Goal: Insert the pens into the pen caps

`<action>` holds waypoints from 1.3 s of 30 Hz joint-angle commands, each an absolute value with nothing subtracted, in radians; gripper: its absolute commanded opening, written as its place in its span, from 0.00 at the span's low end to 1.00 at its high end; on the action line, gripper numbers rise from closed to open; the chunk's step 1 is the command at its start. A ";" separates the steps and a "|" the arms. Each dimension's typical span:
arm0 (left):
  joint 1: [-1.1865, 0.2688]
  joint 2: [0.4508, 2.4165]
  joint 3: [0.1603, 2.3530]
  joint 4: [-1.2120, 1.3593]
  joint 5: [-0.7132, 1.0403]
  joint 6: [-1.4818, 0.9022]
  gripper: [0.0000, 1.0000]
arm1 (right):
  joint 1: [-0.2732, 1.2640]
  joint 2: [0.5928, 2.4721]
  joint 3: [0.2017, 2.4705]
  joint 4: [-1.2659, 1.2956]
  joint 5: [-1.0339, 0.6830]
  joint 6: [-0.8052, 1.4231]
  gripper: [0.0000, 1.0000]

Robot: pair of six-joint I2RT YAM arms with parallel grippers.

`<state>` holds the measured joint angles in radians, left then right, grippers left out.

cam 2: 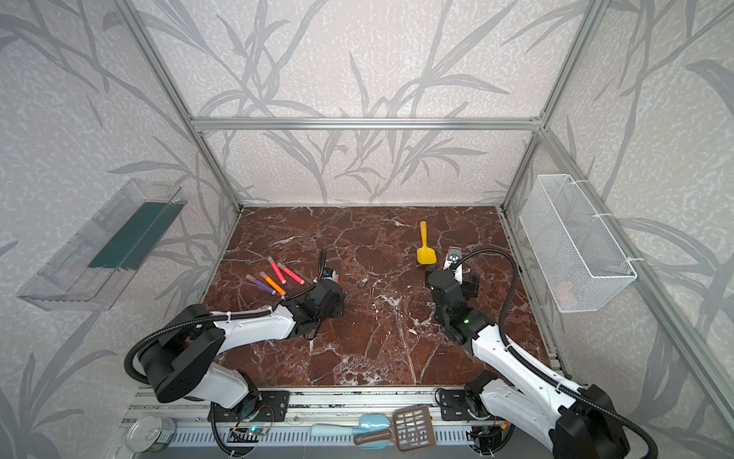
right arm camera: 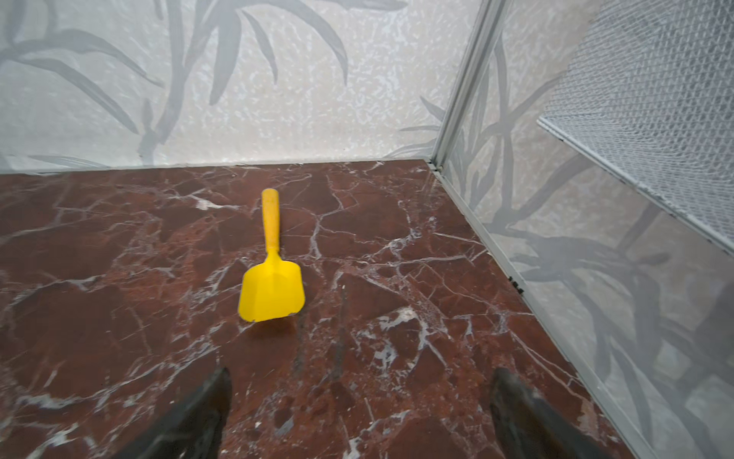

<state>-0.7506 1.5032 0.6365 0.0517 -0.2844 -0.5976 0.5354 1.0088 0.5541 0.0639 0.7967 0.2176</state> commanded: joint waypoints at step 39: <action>-0.086 1.514 0.286 1.113 -0.527 -0.034 0.99 | 0.184 1.583 0.352 1.013 0.296 -0.083 0.99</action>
